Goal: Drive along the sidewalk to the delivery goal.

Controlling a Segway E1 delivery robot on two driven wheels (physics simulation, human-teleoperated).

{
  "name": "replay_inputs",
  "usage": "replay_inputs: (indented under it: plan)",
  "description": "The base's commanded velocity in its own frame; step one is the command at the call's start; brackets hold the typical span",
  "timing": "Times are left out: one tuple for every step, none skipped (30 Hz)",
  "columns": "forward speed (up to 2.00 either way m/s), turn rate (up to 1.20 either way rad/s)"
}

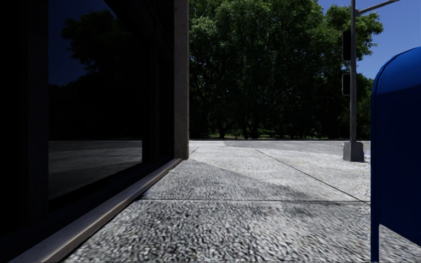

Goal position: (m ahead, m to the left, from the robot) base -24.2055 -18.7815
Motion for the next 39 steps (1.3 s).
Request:
replay_inputs:
  plan:
    - [2.00,-0.29]
    - [2.00,-0.38]
    - [2.00,-0.38]
    - [2.00,-0.41]
    - [2.00,-0.49]
    - [2.00,-0.57]
    - [2.00,-0.57]
    - [2.00,-0.65]
    - [2.00,-0.70]
    - [2.00,-0.71]
    - [2.00,-0.71]
    - [2.00,-0.71]
    - [2.00,-0.71]
    - [2.00,-0.71]
    - [2.00,-0.71]
    - [2.00,-0.71]
    - [2.00,-0.71]
    - [2.00,-0.71]
    - [2.00,-0.71]
    - [2.00,-0.71]
    - [2.00,-0.71]
    - [2.00,-0.71]
    - [2.00,-0.71]
    - [2.00,-0.71]
    - [2.00,-0.71]
    - [2.00,-0.71]
    - [2.00,-0.71]
    - [2.00,-0.71]
    - [2.00,-0.71]
    - [2.00,-0.71]
    - [2.00,-0.71]
    - [2.00,-0.71]
    - [2.00,-0.71]
    - [2.00,-0.71]
    - [2.00,-0.71]
    - [2.00,-0.70]
    - [2.00,-0.70]
    - [2.00,-0.70]
    - [2.00,-0.70]
